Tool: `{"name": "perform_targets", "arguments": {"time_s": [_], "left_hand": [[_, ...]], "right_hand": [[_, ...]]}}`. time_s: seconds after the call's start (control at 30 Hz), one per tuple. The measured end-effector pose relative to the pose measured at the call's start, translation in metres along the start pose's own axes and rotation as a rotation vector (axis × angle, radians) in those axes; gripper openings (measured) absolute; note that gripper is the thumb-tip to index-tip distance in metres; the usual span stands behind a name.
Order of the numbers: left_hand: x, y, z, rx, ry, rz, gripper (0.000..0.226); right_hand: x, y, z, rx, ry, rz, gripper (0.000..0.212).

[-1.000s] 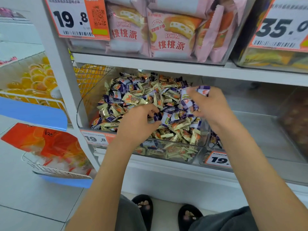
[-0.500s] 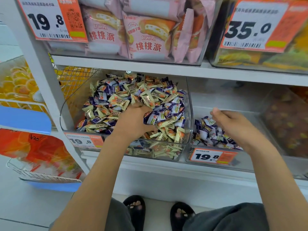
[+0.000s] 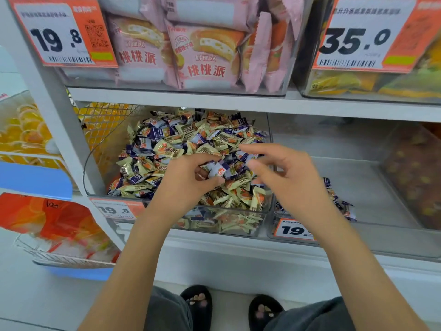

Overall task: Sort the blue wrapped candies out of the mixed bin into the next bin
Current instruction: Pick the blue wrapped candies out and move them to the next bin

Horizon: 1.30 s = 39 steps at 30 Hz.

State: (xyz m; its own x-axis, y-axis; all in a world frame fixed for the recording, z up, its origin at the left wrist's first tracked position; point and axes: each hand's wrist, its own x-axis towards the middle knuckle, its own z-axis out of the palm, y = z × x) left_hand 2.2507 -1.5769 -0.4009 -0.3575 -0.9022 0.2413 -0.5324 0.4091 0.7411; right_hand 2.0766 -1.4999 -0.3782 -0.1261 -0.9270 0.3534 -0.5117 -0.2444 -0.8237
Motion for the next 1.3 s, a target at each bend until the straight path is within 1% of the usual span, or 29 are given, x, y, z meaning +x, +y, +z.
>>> {"name": "perform_targets", "arguments": {"time_s": [0.1, 0.17, 0.23, 0.3, 0.4, 0.47, 0.53, 0.57, 0.63, 0.7, 0.73, 0.77, 0.8, 0.83, 0.9, 0.97, 1.03, 1.1, 1.13, 1.17, 1.23, 1.3], "left_hand": [[-0.006, 0.012, 0.003, -0.069, 0.0, 0.067, 0.04], [-0.006, 0.018, 0.008, -0.08, -0.027, 0.123, 0.041], [-0.007, 0.022, 0.013, -0.093, -0.031, 0.14, 0.041], [-0.007, 0.025, 0.016, -0.144, -0.015, 0.103, 0.044], [-0.007, 0.028, 0.018, -0.228, -0.004, 0.044, 0.055], [-0.007, 0.031, 0.02, -0.257, -0.004, 0.028, 0.058], [-0.006, 0.03, 0.02, -0.271, 0.001, 0.002, 0.058], [-0.004, 0.027, 0.019, -0.264, 0.001, -0.011, 0.057], [0.001, 0.017, 0.015, -0.206, 0.003, -0.034, 0.047], [0.009, 0.005, 0.012, -0.12, 0.016, -0.052, 0.032], [0.015, 0.0, 0.013, -0.062, 0.002, -0.054, 0.03], [0.022, -0.003, 0.015, 0.012, -0.033, -0.047, 0.034], [0.027, -0.006, 0.018, 0.095, -0.079, -0.032, 0.041], [0.031, -0.008, 0.021, 0.178, -0.12, -0.009, 0.05], [0.037, -0.012, 0.027, 0.311, -0.172, 0.035, 0.068], [0.04, -0.016, 0.029, 0.373, -0.2, 0.025, 0.08], [0.043, -0.02, 0.029, 0.394, -0.203, -0.013, 0.085], [0.047, -0.022, 0.027, 0.401, -0.201, -0.025, 0.091], [0.048, -0.022, 0.025, 0.389, -0.207, -0.028, 0.094], [0.048, -0.021, 0.024, 0.369, -0.213, -0.031, 0.096], [0.048, -0.02, 0.017, 0.342, -0.197, -0.03, 0.093], [0.043, -0.021, 0.005, 0.303, -0.149, -0.052, 0.086]], "right_hand": [[0.0, 0.004, 0.016, -0.058, -0.109, 0.014, 0.043], [0.0, 0.007, 0.027, 0.037, -0.086, 0.046, 0.044], [0.002, 0.009, 0.032, 0.113, -0.009, 0.091, 0.038], [0.004, 0.011, 0.032, 0.139, 0.06, 0.129, 0.031], [0.003, 0.011, 0.027, 0.164, 0.133, 0.19, 0.019], [0.001, 0.012, 0.024, 0.211, 0.168, 0.204, 0.019], [0.0, 0.011, 0.019, 0.204, 0.197, 0.188, 0.016], [0.0, 0.012, 0.014, 0.196, 0.232, 0.174, 0.014], [0.001, 0.016, -0.004, 0.169, 0.359, 0.135, 0.015], [0.002, 0.027, -0.026, 0.03, 0.479, 0.136, 0.015], [0.002, 0.035, -0.035, -0.082, 0.467, 0.165, 0.012], [0.002, 0.042, -0.041, -0.183, 0.407, 0.206, 0.009], [0.001, 0.048, -0.043, -0.243, 0.34, 0.246, 0.014], [0.001, 0.053, -0.044, -0.252, 0.3, 0.266, 0.022], [0.002, 0.054, -0.042, -0.193, 0.313, 0.269, 0.029], [0.005, 0.048, -0.037, -0.138, 0.351, 0.25, 0.028], [0.007, 0.04, -0.031, -0.101, 0.385, 0.21, 0.023], [0.009, 0.027, -0.023, -0.091, 0.395, 0.111, 0.018], [0.011, 0.02, -0.017, -0.095, 0.372, 0.056, 0.015], [0.014, 0.013, -0.01, -0.107, 0.319, 0.016, 0.012], [0.021, 0.004, 0.009, -0.157, 0.133, -0.013, 0.012], [0.03, 0.006, 0.03, -0.31, -0.078, -0.011, 0.02]]}}
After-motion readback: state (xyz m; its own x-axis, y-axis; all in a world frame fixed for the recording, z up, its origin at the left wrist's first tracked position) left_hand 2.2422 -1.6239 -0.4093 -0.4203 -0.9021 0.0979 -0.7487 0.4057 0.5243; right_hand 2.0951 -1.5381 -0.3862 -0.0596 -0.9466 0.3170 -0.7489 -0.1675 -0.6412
